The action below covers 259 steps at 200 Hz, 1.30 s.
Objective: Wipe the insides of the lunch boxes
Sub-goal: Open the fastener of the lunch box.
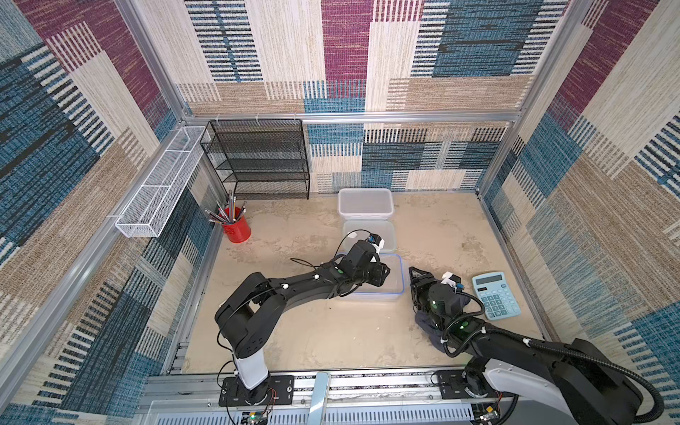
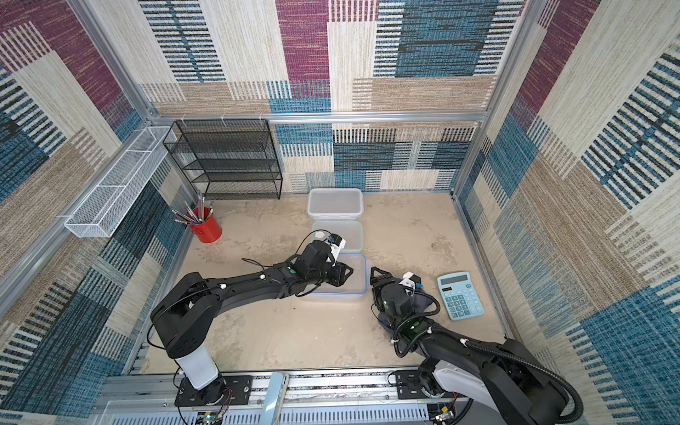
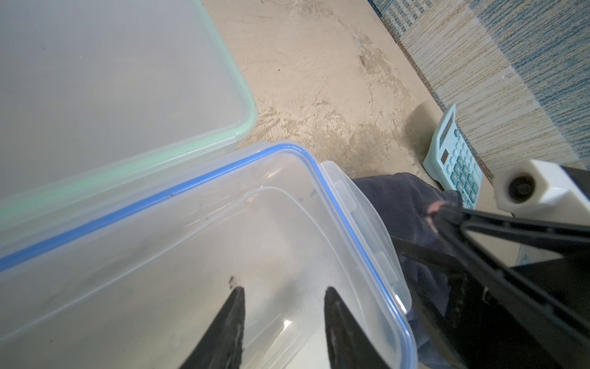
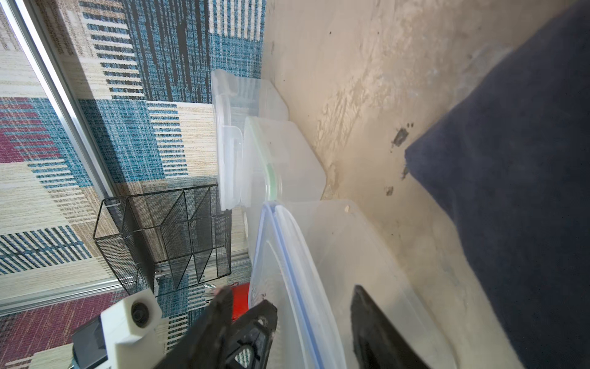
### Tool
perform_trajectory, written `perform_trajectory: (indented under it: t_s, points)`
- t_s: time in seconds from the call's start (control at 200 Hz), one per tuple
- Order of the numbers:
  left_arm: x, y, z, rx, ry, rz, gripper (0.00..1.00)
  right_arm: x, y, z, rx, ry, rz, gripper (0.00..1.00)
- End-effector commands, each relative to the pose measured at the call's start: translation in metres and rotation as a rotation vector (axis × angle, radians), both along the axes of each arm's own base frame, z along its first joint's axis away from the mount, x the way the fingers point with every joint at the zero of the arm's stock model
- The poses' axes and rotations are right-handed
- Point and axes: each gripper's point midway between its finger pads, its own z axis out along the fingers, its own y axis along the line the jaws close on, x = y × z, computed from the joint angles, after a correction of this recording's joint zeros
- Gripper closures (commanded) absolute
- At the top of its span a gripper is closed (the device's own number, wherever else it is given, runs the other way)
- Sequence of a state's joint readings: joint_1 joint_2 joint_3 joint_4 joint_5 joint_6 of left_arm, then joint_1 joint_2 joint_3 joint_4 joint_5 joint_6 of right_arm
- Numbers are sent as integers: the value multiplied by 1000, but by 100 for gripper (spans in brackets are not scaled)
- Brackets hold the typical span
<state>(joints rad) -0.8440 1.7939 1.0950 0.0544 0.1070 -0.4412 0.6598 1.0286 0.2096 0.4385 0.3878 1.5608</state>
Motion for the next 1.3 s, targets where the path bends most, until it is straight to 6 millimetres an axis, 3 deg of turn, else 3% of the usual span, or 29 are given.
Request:
perform_trajectory:
  t_s: [0.0, 0.155, 0.305, 0.416, 0.576, 0.706, 0.866, 0.987, 1.137, 1.292]
  points:
    - [-57, 71, -75, 368, 319, 35, 55, -4, -17, -5, -129, 34, -41, 18]
    - [-41, 49, -39, 298, 251, 8, 48, -11, -34, 6, -238, 46, -68, 6]
    - [-25, 31, 4, 226, 168, -21, 41, -9, -37, 22, -363, 37, -44, 5]
    - [-11, 26, 51, 173, 75, -12, 34, 2, -30, 43, -493, 27, 6, 10]
    - [8, 48, 127, 103, -110, 66, 24, 26, -1, 76, -641, -41, 129, 27]
    - [10, 84, 162, 79, -208, 177, 21, 47, 39, 83, -753, -78, 318, 43]
    - [2, 134, 152, 45, -175, 352, 21, 62, 88, 55, -848, -55, 578, 59]
    - [-8, 160, 119, -45, -61, 475, 19, 62, 116, 46, -843, -123, 707, 62]
    - [-14, 177, 81, -241, 60, 611, 17, 58, 130, 46, -850, -187, 766, 65]
    - [-13, 188, 61, -305, 123, 689, 17, 52, 138, 33, -862, -194, 845, 73]
